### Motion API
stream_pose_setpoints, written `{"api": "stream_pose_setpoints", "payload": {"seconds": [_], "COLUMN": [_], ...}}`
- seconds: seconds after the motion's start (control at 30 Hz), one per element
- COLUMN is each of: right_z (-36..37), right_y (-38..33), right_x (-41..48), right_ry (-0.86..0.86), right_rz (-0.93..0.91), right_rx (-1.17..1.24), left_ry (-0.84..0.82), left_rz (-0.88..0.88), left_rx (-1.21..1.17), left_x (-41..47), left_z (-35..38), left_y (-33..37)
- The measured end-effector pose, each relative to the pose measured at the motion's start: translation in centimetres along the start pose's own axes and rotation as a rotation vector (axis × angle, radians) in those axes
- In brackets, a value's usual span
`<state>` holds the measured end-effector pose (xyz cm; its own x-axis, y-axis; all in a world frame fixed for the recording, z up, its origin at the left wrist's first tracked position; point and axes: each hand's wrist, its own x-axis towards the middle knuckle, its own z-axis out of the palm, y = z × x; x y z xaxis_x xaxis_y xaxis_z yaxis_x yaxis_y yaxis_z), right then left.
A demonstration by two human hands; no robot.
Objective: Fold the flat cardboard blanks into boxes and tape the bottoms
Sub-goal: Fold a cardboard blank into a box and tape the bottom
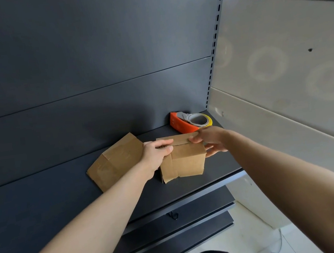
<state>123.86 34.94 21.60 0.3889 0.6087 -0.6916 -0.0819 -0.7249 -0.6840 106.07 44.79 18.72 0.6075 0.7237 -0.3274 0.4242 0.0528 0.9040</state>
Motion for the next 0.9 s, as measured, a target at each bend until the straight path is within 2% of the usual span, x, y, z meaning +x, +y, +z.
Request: {"api": "stream_pose_setpoints", "payload": {"seconds": [0.2,0.33,0.5,0.6,0.7,0.8,0.9], "right_z": [-0.6,0.1,0.8,0.9,0.9,0.6,-0.9], "right_y": [-0.4,-1.4,-2.1,-2.1,-2.1,-2.3,-2.2], "right_x": [-0.1,-0.2,0.1,0.4,0.7,1.2,1.6], "right_ry": [-0.058,0.017,0.076,0.082,0.096,0.072,-0.044], "right_rz": [-0.021,0.001,0.042,0.052,0.044,0.046,0.033], "right_rx": [-0.171,-0.21,-0.28,-0.291,-0.28,-0.284,-0.302], "left_ry": [-0.013,-0.021,0.017,0.094,0.084,0.046,0.034], "left_rz": [-0.038,-0.03,-0.034,-0.012,0.003,-0.025,-0.035], "left_rx": [0.008,0.099,0.061,0.157,0.233,0.178,0.184], "left_x": [-0.1,-0.4,-0.4,0.3,1.0,1.2,1.6], "left_z": [-0.1,-0.2,-0.1,0.4,0.6,0.5,0.6], "left_y": [0.4,1.0,1.4,2.0,2.3,2.6,2.4]}}
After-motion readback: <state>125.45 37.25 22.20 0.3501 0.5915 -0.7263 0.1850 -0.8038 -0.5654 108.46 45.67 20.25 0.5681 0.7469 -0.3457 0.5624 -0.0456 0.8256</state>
